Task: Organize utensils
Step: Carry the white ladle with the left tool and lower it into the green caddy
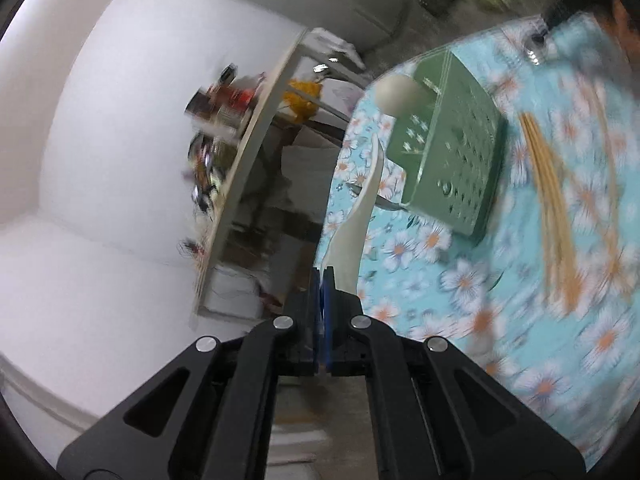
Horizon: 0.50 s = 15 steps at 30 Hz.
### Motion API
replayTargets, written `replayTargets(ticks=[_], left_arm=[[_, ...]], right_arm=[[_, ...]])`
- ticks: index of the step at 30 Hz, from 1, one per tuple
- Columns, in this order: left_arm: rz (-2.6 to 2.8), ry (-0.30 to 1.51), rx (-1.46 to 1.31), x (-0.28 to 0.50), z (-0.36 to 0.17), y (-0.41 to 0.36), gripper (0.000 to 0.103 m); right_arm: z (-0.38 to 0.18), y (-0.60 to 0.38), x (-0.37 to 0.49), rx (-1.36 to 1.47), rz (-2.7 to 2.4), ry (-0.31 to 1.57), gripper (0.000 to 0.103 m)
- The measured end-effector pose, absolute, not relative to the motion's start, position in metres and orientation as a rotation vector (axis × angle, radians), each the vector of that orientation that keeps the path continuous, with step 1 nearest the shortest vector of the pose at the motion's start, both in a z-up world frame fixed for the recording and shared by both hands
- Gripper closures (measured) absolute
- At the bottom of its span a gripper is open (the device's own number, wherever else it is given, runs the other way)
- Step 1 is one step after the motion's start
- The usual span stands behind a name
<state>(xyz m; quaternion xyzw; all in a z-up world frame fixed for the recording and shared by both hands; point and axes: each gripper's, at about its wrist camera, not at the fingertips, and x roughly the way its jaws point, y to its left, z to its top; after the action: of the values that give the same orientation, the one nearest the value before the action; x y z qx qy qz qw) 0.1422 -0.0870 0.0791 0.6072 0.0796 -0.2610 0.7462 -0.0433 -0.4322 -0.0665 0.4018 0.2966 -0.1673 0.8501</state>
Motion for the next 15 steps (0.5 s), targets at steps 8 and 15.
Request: replayTargets(ticks=[8, 15], left_arm=[[-0.504, 0.034, 1.725, 0.144, 0.041, -0.107, 0.102], [-0.500, -0.044, 1.918, 0.148, 0.033, -0.123, 0.102]], right_arm=[[-0.067, -0.434, -0.042, 0.847, -0.353, 0.624, 0.099], [-0.069, -0.435, -0.042, 0.859, -0.352, 0.619, 0.099]])
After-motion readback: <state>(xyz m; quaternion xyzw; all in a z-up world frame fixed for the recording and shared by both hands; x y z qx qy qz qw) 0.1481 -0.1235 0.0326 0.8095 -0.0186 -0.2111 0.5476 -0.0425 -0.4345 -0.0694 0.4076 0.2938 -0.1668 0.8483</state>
